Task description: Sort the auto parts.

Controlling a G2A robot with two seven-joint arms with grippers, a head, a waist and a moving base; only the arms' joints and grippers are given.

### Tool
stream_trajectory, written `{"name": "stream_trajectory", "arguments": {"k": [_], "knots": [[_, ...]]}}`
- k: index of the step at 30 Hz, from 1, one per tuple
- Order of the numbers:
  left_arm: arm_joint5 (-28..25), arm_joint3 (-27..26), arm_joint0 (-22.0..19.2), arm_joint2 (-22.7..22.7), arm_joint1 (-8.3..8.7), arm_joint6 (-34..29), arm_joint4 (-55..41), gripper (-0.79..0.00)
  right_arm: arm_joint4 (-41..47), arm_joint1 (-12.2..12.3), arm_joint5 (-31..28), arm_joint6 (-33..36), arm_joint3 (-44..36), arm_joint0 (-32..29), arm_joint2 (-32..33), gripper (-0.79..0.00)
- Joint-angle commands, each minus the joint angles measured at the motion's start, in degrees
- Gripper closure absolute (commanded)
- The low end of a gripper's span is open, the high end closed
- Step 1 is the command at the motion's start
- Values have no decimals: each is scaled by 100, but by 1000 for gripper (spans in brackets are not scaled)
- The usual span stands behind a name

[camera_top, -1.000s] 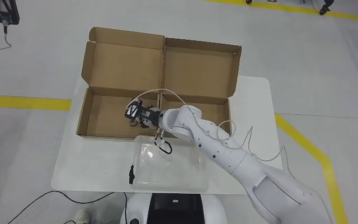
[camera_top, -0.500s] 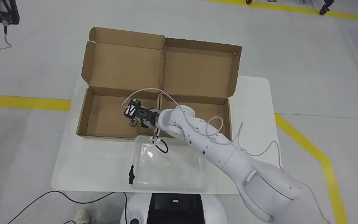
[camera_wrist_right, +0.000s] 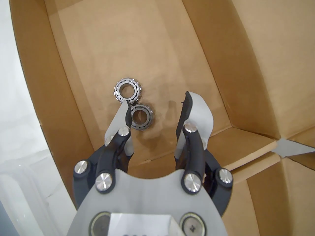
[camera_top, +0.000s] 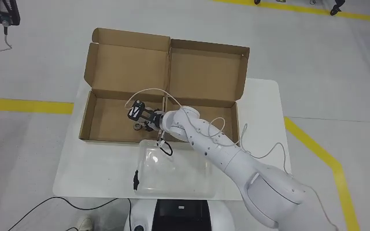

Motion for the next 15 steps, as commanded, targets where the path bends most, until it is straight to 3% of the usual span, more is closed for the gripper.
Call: {"name": "stream_trajectory", "arguments": {"k": [1, 6, 8, 12, 15], "knots": [[0, 0, 0, 0, 0, 0, 0, -785, -39, 6, -69, -128, -76, 19, 54, -360], [0, 0, 0, 0, 0, 0, 0, -785, -127, 137, -544, -528, -504, -20, 296, -394], [0, 0, 0, 0, 0, 0, 0, -785, -207, 235, -750, -673, -757, -85, 437, -520], [0, 0, 0, 0, 0, 0, 0, -785, -456, 497, -1088, -933, -1359, -353, 809, -659], [0, 0, 0, 0, 0, 0, 0, -785, -692, 712, -1277, -956, -1868, -642, 1131, -714]]}}
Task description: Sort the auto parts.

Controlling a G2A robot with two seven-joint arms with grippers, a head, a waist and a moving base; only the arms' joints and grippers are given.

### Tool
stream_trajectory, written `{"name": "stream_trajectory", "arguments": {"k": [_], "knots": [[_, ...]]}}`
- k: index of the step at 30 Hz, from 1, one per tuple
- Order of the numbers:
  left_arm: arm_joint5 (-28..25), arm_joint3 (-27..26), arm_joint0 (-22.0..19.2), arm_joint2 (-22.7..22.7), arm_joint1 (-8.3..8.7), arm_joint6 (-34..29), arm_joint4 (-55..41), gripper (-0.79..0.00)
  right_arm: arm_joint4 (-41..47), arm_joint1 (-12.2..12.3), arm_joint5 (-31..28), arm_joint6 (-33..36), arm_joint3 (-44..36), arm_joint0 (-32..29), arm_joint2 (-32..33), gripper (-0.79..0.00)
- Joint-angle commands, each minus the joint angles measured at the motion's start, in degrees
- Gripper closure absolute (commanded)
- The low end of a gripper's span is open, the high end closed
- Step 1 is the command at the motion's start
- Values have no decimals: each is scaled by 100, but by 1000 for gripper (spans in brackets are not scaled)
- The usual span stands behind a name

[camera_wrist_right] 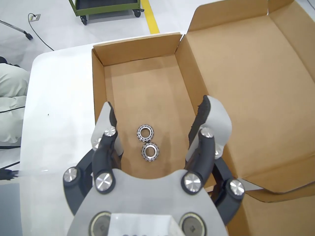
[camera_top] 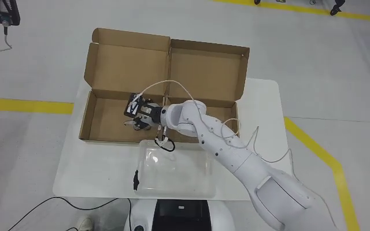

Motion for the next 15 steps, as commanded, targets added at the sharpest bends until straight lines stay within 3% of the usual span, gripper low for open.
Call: {"name": "stream_trajectory", "arguments": {"k": [1, 2, 15], "knots": [[0, 0, 0, 0, 0, 0, 0, -785, -135, 128, -83, 21, -326, -187, 208, -733], [0, 0, 0, 0, 0, 0, 0, -785, -202, 196, -132, 22, -521, -301, 324, -785], [0, 0, 0, 0, 0, 0, 0, -785, -719, 788, -510, 377, -2362, -1606, 1536, -785]]}}
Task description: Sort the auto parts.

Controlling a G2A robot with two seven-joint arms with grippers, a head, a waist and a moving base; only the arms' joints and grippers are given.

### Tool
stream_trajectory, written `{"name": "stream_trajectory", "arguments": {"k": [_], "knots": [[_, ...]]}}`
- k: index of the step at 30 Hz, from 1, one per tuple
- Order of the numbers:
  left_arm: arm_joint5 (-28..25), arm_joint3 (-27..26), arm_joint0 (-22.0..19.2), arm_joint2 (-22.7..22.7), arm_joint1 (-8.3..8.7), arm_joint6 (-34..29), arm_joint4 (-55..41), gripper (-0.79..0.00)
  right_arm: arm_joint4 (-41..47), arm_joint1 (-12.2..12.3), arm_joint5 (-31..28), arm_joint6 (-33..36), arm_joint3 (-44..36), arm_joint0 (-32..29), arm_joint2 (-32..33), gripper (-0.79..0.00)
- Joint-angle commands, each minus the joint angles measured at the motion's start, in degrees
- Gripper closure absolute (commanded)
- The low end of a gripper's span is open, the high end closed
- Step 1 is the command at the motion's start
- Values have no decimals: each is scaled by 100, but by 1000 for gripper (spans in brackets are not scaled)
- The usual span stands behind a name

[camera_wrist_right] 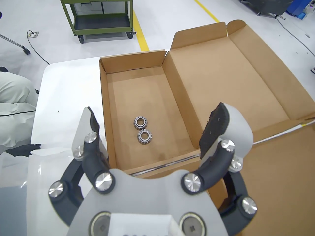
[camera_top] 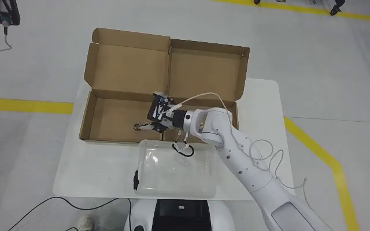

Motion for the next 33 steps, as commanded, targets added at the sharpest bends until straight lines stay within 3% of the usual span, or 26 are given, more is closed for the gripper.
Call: {"name": "stream_trajectory", "arguments": {"k": [1, 15, 33], "knots": [[0, 0, 0, 0, 0, 0, 0, -785, -49, 62, -29, 19, -233, -173, 154, -785], [0, 0, 0, 0, 0, 0, 0, -785, -300, 451, 37, -227, -1518, -1500, 1306, -785], [0, 0, 0, 0, 0, 0, 0, -785, -480, 790, 1112, -1101, -3293, -3888, 2837, -785]]}}
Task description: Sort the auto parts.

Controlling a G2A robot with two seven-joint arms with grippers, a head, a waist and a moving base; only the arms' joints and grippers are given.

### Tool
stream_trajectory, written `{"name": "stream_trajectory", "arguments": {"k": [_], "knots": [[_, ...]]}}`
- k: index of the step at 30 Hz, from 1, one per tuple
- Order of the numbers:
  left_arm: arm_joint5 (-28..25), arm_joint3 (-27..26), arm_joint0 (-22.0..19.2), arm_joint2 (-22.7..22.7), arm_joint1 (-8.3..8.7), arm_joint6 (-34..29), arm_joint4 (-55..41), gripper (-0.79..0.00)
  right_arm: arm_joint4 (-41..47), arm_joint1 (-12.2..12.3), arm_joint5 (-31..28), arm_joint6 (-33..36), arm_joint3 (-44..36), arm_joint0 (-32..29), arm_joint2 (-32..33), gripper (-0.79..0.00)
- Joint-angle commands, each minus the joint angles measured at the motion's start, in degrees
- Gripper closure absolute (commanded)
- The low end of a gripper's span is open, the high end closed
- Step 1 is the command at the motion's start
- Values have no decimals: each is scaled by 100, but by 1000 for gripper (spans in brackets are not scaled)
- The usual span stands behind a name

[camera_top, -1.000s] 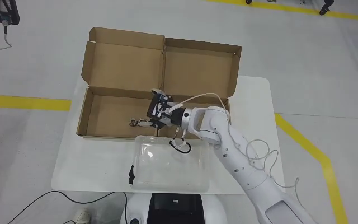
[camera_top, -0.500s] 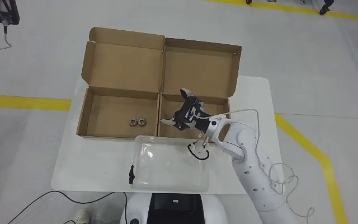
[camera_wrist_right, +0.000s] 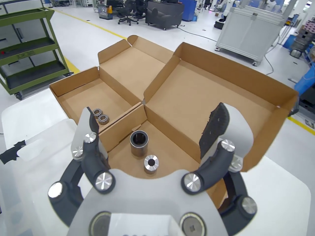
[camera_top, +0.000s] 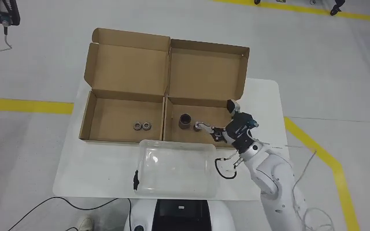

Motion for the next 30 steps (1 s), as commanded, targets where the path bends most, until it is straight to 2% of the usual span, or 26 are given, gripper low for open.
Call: {"name": "stream_trajectory", "arguments": {"k": [1, 8, 24, 30], "knots": [[0, 0, 0, 0, 0, 0, 0, -785, -1, 26, 99, -35, -157, -247, 163, -785], [0, 0, 0, 0, 0, 0, 0, -785, 153, 92, 341, -338, -615, -1016, 544, -785], [0, 0, 0, 0, 0, 0, 0, -785, -91, 130, 1756, -986, -1699, -2783, 1040, -785], [0, 0, 0, 0, 0, 0, 0, -785, -109, 130, 2100, -1403, -1909, -3337, 1159, -785]]}}
